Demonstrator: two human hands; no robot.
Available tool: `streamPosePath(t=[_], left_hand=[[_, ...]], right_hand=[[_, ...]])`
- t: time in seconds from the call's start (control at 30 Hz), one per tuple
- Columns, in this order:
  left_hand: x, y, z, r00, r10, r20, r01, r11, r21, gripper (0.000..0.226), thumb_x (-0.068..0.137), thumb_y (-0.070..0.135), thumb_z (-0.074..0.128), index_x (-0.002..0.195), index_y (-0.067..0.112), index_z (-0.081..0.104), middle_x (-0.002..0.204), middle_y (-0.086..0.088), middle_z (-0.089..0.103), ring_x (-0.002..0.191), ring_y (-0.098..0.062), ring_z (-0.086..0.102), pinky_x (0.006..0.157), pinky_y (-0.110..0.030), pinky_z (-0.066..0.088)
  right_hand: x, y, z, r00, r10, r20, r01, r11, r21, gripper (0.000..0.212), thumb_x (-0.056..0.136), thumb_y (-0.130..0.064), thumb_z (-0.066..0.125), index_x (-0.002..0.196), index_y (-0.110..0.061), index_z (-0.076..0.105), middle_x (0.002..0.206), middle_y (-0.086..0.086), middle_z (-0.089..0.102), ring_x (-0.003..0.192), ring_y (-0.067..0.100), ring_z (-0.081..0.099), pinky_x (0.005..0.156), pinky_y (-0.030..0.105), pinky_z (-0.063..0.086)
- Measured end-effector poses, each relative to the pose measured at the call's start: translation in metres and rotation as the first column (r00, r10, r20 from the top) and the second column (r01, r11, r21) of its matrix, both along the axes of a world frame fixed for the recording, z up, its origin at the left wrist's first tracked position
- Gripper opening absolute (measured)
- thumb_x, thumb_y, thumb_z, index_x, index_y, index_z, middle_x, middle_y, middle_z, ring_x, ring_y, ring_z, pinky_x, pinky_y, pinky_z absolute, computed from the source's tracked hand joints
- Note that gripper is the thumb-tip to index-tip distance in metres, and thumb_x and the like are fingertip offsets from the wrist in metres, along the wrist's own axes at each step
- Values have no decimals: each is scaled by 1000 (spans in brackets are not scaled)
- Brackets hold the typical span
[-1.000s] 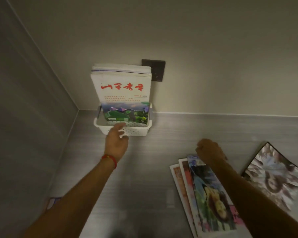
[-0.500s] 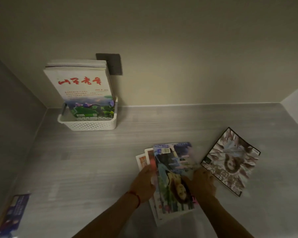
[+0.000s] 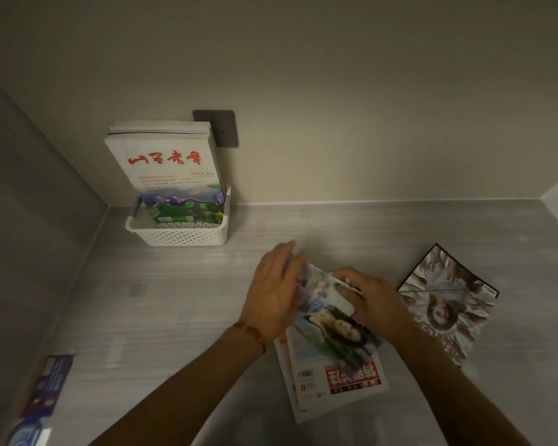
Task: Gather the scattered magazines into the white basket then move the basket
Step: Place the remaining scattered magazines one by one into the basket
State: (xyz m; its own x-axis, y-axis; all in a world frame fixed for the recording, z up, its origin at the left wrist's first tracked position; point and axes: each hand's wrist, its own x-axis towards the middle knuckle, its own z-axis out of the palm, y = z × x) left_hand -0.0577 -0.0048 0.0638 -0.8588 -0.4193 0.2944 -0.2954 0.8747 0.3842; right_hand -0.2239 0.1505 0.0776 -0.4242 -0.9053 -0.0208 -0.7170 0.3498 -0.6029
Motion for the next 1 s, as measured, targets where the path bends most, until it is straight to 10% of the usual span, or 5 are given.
streamPosePath(t=[0.1,0.27,0.37,0.6,1.0], left_hand=[[-9,-12,24,959,-69,273,137,962,-235,63,84,32,62,142,15,45,136,-12,59,134,-32,48,117,-58,24],[24,-50,33,946,78,314,-89,996,22,43,82,24,64,123,28,50,106,-5,69,96,-31,68,77,-41,56],[66,-87,30,961,258,105,-277,918,285,23,88,15,58,105,29,56,91,-3,74,82,-28,71,71,-40,60],[129,-161,31,902,420,-101,-192,599,778,15,99,7,47,93,10,60,96,-7,72,89,-21,67,81,-43,58],[151,-310,71,789,562,-247,-352,743,569,21,90,18,60,75,4,62,72,-17,65,69,-14,54,65,-37,48]], right_hand=[[8,-35,30,966,194,-170,-196,981,6,19,94,-35,61,111,-35,67,94,-8,72,80,9,64,72,26,48],[14,-70,43,853,-54,-520,-37,986,-163,29,86,-37,69,113,-25,68,112,0,69,111,23,58,99,46,37],[22,-75,32,892,-413,-186,291,837,-463,36,90,-22,62,126,-16,58,127,7,58,119,26,52,101,40,40],[88,-144,5,651,-279,706,347,936,50,30,95,-32,60,123,-24,52,116,1,68,93,19,70,72,38,60],[98,-313,94,987,-157,38,154,838,-524,24,90,-22,69,69,-24,58,61,-19,55,58,-13,56,54,0,37]])
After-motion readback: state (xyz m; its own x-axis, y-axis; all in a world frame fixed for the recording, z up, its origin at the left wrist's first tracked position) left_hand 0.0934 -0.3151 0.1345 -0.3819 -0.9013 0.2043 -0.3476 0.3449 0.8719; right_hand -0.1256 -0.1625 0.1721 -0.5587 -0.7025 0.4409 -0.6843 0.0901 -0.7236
